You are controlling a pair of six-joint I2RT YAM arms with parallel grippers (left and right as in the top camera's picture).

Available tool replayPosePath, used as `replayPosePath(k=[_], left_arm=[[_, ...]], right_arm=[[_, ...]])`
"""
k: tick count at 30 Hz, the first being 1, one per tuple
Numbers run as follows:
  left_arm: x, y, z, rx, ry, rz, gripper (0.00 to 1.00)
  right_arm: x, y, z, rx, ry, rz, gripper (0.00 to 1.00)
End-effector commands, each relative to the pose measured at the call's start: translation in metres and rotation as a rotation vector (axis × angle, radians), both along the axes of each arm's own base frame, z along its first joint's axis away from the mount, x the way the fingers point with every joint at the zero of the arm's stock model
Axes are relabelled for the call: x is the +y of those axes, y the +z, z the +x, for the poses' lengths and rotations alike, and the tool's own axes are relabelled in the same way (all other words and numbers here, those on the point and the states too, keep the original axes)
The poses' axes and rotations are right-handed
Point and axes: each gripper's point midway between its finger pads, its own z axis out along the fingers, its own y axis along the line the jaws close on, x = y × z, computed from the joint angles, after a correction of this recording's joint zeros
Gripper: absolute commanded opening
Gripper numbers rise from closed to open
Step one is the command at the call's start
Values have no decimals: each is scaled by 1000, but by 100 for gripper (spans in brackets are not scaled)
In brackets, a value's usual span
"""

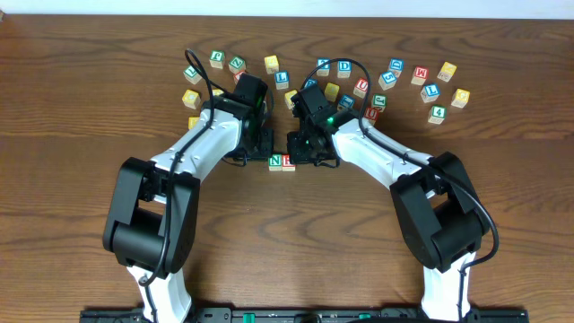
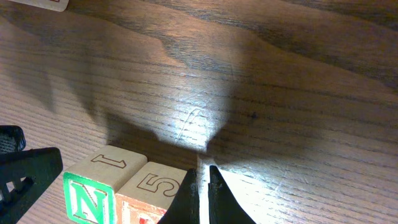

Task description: Spell out NEURIPS

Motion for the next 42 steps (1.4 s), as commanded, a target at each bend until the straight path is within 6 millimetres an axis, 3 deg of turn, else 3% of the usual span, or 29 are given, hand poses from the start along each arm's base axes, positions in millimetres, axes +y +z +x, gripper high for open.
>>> replayPosePath(k=[1,42], left_arm=[[3,-7,-4,15,-17,21,32],[3,-7,-4,16,-17,22,32]], right_arm=[[5,11,2,-24,14,15,2],[7,11,0,-10,18,24,2]])
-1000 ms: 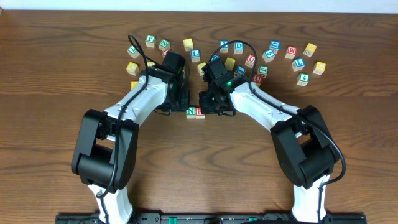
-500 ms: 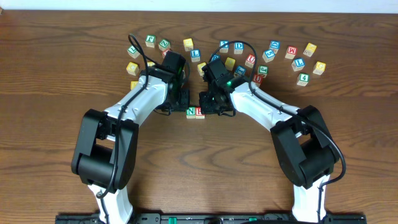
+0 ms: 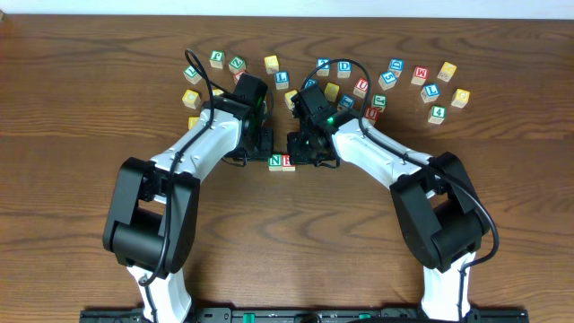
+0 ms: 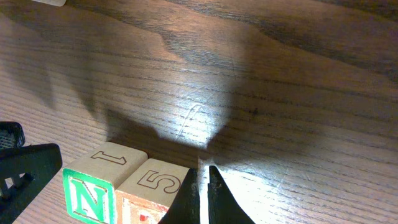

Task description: Spell out NEURIPS

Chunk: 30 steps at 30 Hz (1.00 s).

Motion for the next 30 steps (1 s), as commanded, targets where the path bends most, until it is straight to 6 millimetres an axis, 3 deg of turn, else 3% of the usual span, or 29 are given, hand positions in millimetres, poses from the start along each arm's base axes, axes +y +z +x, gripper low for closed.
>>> replayPosePath(k=[1,21,30], left_arm=[[3,-7,-4,16,-17,22,32],[4,-6,-5,18,-27,18,32],[24,16,4,-16,1,12,32]], right_arm=[[6,11,2,-20,16,22,2],[3,12,6,-18,5,33,2],[-14,25,14,-20,-37,45,3]])
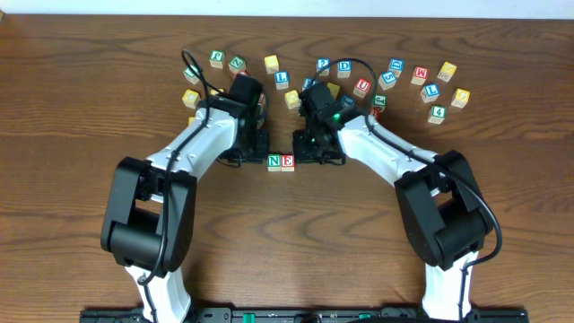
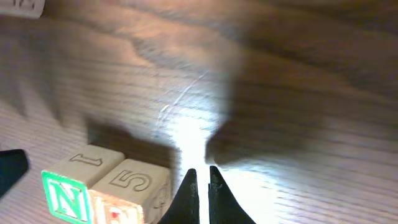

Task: Spell out NEURIPS
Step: 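Retract both arms outward and up away from the blocks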

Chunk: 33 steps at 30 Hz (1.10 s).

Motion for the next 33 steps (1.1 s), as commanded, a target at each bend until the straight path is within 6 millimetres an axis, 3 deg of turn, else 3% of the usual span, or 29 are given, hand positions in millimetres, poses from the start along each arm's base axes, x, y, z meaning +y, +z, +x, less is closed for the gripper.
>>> replayPosePath(k=[1,8,12,21,23,26,27,28,33], left_arm=[[11,21,10,-60,6,-7,32],[28,49,19,-125,54,-23,32],[41,69,23,-166,87,-31,33],[82,121,26,-217,170,-26,33],[90,129,25,-211,190,-23,33],[100,141,22,-204,190,-13,33],[103,146,22,-204,186,-9,41],[106,152,22,-208,183,-6,43],[119,191,29,-262,208,-5,47]], right_arm=[[0,26,11,-54,-5,37,3],[-7,40,16,-89,1,45,7],[-17,59,22,-127,0,52,11],[-57,104,29,-187,-46,54,19],[-62,112,29,-196,-42,63,26],[-65,131,29,-196,-22,90,32],[-65,138,30,-198,-13,92,33],[-66,147,31,-201,-2,91,33],[-72,201,45,-295,22,49,36]])
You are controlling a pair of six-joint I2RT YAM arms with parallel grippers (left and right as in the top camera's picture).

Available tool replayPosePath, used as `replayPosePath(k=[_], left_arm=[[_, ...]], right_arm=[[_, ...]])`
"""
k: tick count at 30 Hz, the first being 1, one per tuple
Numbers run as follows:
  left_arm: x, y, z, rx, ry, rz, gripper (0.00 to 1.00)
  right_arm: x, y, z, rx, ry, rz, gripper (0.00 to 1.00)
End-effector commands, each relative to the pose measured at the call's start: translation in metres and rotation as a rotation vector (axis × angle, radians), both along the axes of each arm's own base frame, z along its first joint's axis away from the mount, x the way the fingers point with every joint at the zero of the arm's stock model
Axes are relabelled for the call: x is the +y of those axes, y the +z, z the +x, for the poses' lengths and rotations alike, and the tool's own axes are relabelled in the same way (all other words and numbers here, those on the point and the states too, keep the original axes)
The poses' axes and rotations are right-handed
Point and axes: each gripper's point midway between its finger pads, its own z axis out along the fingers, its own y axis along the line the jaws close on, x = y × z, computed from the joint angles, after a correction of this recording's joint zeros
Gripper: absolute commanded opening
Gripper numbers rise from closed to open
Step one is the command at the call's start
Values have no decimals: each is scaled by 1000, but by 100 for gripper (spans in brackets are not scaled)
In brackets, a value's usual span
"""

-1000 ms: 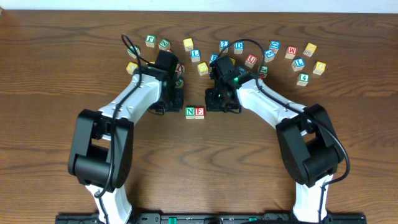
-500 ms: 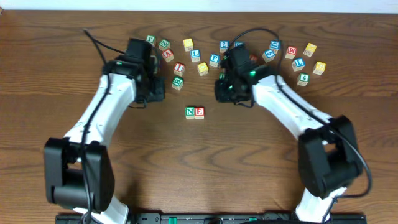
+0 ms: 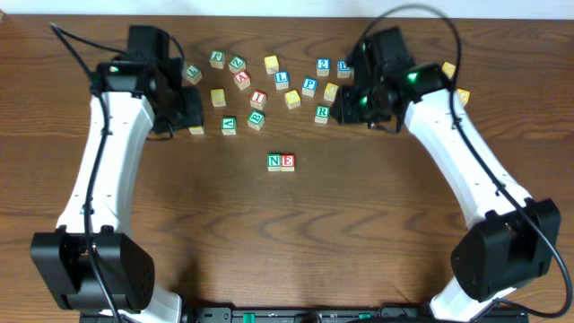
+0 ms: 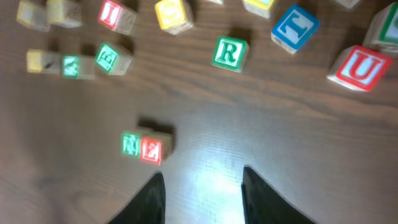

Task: Spell out NEURIPS
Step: 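Retract both arms outward and up away from the blocks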

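Observation:
The green N block (image 3: 274,161) and the red E block (image 3: 288,161) stand side by side and touching in the middle of the table. They also show in the right wrist view as N block (image 4: 130,144) and E block (image 4: 151,150). My right gripper (image 4: 202,193) hangs high above the table, open and empty, right of the pair. A green R block (image 4: 228,53) and a red U block (image 4: 357,67) lie ahead of it. In the overhead view the right gripper (image 3: 352,106) is beside the R block (image 3: 322,113). My left gripper (image 3: 182,108) is at the back left, its fingers unclear.
Several loose letter blocks are scattered along the back of the table, among them a red I block (image 3: 258,98), a blue P block (image 3: 309,86) and a blue T block (image 4: 295,28). Bare wood table (image 3: 287,233) lies in front of the N-E pair.
Both arms have left the N-E pair. The right gripper was low and shut just right of the E block; now it is high at the back right and open. The left arm is at the back left.
At first my shut right fingertips stood against the right side of the E block and the left gripper was at the N block's left. That held, then the right tips stood slightly off the block. Now both arms are away and the pair stands alone.

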Motion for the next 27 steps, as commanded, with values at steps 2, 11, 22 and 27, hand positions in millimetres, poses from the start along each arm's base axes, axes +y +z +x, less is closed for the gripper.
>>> replayPosePath(k=[2,11,22,27], left_arm=[[14,49,12,-111,2,19,52],[43,58,16,-140,44,84,98],[79,57,13,-129,127,186,100],[79,54,13,-122,126,185,100]], right_arm=[[-6,57,22,-163,11,-25,39],[-12,59,34,-200,-19,-64,80],[-28,18,51,-99,-167,-98,99],[-38,-7,56,-32,-224,-115,99]])
